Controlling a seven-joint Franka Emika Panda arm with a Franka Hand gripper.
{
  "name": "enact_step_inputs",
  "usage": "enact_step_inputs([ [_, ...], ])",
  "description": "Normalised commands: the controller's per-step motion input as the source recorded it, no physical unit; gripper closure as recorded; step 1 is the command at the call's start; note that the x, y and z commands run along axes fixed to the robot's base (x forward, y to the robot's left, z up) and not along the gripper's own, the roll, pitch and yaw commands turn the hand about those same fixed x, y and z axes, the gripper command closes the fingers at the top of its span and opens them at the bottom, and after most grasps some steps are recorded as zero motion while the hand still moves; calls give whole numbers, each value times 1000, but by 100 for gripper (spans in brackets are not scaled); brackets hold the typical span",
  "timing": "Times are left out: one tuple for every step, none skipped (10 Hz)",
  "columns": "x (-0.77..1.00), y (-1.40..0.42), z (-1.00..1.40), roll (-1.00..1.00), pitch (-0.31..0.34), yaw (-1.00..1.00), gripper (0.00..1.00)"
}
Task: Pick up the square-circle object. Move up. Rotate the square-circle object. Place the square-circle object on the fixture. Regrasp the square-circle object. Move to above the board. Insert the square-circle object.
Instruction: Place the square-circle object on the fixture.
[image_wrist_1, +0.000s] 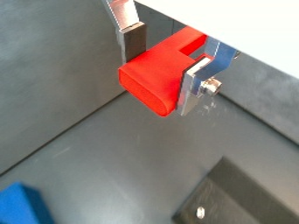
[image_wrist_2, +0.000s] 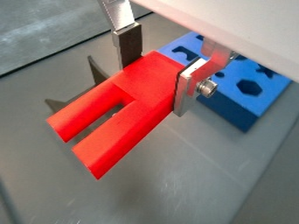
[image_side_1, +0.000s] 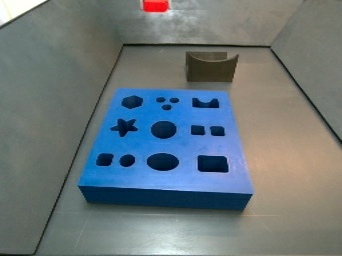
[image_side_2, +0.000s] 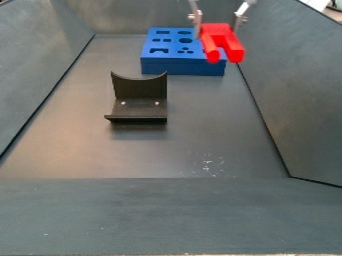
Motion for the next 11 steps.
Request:
enact_step_inputs([
  [1000,-312,-61,-148,158,48,100],
  [1000,-261,-45,-113,142,28,100],
  [1000,-210,-31,-93,139,22,100],
  [1000,-167,-24,-79,142,19,100],
  [1000,-136,-19,-64,140,18,100],
  [948,-87,-19,-45,135,19,100],
  [848,-60,-9,-32,139,21,100],
  [751,-38,0,-20,145,23,100],
  [660,-24,-3,-9,150,23,100],
  [547,-16,-4,6,147,23,100],
  [1000,244,227,-1000,11,-38,100],
])
